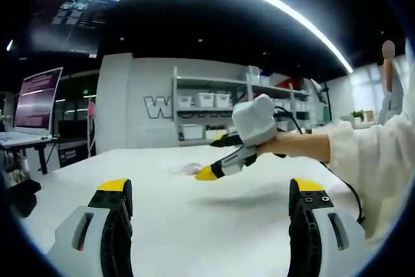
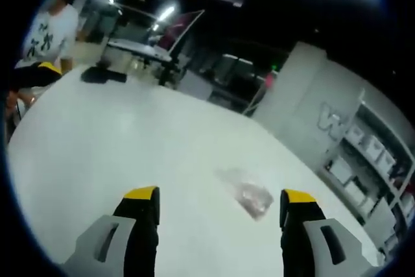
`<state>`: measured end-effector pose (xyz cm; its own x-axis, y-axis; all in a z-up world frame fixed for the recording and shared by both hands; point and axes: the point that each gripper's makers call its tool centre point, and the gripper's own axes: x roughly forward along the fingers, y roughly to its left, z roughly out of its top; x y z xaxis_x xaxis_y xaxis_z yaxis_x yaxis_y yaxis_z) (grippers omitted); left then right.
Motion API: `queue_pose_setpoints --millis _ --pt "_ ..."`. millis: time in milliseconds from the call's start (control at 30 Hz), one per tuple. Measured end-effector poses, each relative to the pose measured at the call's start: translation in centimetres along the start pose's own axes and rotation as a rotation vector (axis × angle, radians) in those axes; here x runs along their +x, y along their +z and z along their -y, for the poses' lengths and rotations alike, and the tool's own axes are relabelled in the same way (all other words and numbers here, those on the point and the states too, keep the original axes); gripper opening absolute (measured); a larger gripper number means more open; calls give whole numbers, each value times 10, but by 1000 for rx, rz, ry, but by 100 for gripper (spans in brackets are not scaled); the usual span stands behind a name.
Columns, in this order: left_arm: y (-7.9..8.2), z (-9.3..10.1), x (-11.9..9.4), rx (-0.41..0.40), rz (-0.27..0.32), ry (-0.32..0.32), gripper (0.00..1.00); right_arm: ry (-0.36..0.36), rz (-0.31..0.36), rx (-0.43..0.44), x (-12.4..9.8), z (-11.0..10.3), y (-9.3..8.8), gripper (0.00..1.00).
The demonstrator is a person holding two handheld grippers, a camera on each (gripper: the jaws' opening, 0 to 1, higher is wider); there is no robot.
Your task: Open the resealable bag by pulling the two sides of the seal apart until the entire bag opening is separated and visibly accessible.
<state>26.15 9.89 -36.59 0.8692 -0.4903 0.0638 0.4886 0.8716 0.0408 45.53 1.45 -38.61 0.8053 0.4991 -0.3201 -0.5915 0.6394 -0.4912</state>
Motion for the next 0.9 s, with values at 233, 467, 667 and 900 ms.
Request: queue_pose_setpoints --millis 233,467,667,900 --pt "-10 0 3 -8 -30 -6 100 7 -13 -2 9 1 -5 74" --pt "-14 4 3 -20 -49 -20 100 1 -22 -4 15 5 -4 74" --pt "-19 7 1 -23 -85 -23 100 4 -26 -12 17 3 -1 74" --pt "-24 6 1 -34 -108 -29 98 13 -31 -29 21 2 1 73"
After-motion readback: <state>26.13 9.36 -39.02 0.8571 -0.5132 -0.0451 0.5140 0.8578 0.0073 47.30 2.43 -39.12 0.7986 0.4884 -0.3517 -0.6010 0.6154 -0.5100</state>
